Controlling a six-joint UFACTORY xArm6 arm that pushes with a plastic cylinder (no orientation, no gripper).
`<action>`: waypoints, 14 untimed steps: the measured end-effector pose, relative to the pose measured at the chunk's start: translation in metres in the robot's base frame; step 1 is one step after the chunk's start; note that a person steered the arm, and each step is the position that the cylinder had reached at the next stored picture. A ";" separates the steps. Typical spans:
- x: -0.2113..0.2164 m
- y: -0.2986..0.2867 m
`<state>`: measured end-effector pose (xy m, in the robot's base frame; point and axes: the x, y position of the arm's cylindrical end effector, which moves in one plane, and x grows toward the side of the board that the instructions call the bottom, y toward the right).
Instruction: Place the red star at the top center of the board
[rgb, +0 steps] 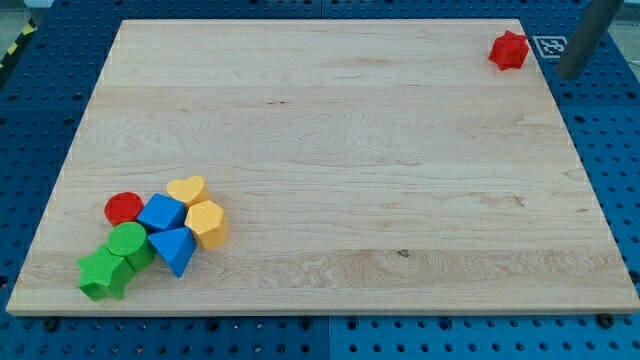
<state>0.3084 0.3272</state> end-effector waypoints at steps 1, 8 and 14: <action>-0.006 -0.020; -0.062 -0.112; -0.067 -0.241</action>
<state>0.2410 0.0861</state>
